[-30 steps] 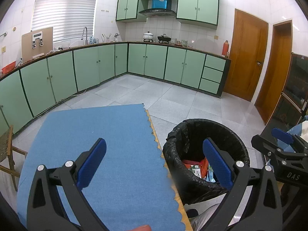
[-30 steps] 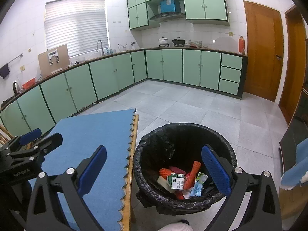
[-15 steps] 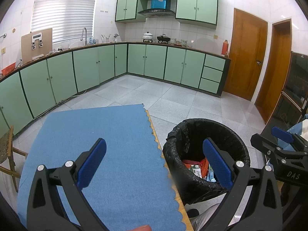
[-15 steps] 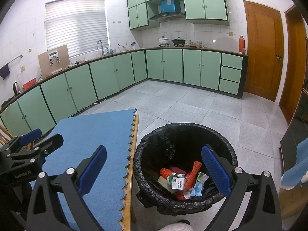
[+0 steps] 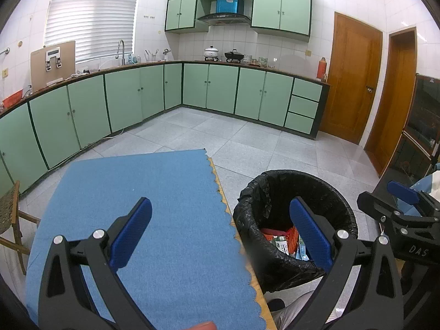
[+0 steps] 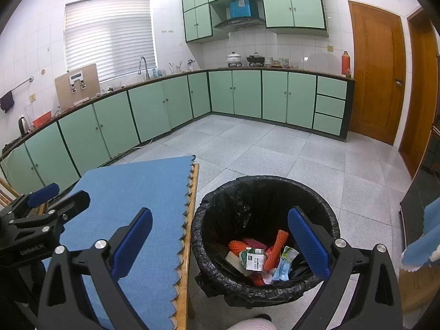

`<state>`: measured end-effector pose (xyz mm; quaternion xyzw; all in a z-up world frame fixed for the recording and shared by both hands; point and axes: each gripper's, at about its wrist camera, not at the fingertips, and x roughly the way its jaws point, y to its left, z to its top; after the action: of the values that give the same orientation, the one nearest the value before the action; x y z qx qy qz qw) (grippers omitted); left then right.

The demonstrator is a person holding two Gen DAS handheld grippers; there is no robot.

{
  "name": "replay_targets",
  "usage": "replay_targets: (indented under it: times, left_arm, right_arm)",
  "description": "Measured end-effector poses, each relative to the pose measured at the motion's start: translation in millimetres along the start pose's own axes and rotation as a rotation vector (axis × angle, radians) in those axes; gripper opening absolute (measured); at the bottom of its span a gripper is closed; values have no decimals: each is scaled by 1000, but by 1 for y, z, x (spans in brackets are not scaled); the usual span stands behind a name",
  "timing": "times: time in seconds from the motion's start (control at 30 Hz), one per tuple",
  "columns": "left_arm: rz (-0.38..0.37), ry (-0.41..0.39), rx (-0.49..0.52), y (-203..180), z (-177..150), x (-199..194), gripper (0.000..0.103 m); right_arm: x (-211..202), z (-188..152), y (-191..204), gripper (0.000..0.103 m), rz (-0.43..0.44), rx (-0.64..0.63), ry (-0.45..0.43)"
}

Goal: Collect trash

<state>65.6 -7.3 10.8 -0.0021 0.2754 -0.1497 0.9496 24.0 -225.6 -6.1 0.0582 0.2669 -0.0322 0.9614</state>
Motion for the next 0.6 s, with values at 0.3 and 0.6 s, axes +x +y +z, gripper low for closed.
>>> replay_targets:
  times: [0.3, 0.6]
  left_arm:
    - [1, 1, 1, 0, 0, 0, 97]
    - [0, 2, 2, 0, 0, 0, 97]
  right_arm:
    - [1, 2, 2, 97, 4, 0, -2]
    - [1, 1, 2, 97, 4, 1, -3]
